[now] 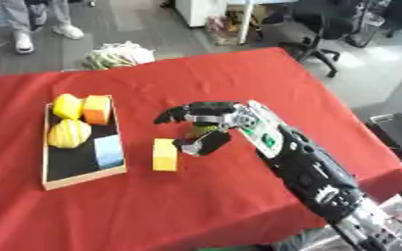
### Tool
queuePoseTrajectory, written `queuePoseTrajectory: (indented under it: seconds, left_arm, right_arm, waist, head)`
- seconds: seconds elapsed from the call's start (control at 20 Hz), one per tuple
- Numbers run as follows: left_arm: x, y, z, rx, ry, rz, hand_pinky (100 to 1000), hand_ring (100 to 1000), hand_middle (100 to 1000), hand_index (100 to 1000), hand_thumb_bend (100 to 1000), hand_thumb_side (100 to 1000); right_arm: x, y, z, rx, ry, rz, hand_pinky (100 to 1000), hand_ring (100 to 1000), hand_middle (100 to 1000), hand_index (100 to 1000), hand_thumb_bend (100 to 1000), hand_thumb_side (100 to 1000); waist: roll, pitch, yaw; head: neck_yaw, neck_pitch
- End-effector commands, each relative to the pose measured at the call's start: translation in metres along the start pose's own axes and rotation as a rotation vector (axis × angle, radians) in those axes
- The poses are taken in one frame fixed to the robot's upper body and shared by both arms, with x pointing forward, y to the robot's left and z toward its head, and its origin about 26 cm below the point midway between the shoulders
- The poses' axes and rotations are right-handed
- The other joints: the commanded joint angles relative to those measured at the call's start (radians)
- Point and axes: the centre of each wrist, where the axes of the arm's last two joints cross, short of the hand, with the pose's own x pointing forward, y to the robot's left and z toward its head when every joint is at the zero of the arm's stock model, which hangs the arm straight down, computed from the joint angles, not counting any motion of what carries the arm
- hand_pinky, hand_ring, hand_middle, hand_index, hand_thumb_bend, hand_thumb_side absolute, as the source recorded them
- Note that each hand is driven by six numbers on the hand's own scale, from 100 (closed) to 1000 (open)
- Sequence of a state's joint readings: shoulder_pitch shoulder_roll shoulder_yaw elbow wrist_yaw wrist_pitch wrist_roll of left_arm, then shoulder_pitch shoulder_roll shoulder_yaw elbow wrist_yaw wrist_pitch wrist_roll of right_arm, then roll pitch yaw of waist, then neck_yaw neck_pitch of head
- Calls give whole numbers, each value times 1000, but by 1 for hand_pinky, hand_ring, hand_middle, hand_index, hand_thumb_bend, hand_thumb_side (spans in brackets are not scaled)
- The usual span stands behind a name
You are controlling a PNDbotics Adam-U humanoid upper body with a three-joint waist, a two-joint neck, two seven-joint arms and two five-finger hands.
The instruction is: Pick up objects on the table and place them in the box.
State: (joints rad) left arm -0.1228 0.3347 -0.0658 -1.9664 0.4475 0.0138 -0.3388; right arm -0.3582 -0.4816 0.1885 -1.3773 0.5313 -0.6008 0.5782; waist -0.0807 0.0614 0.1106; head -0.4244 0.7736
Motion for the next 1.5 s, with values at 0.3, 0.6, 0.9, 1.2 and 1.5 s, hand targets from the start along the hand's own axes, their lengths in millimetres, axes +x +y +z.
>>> queuePoseTrajectory:
  seconds: [0.3, 0.6, 0.9, 1.2, 1.5]
  left_arm:
    - [4, 0, -1, -16, -1, -12, 641, 512, 549, 805, 100, 889]
    - [4, 0, -1, -18, 0, -12, 641, 512, 549, 805, 100, 889]
    - [5, 0, -1, -20, 0, -14, 641, 513, 550, 805, 100, 891]
    - [5, 0, -1, -22, -2, -15, 642, 513, 550, 805, 100, 890]
    - [5, 0, -1, -25, -1, -15, 642, 514, 551, 805, 100, 891]
  right_arm:
    - [0, 0, -12, 216, -134, 173, 854, 935, 954, 1000, 100, 613]
    - [-5, 7, -16, 227, -103, 172, 852, 934, 955, 1000, 100, 661]
    - [-10, 14, -17, 240, -71, 167, 851, 936, 955, 1000, 100, 716]
    - [-15, 22, -19, 253, -46, 166, 845, 932, 951, 1000, 100, 729]
    - [-18, 28, -21, 284, -38, 180, 795, 887, 927, 985, 100, 425]
  waist:
    - [-6, -11, -6]
    - [-6, -10, -5]
    - [-7, -7, -3]
    - [-6, -5, -1]
    - [-6, -5, 2]
  head:
    - [13, -4]
    - [18, -4]
    - [19, -4]
    - [17, -4]
    - [11, -4]
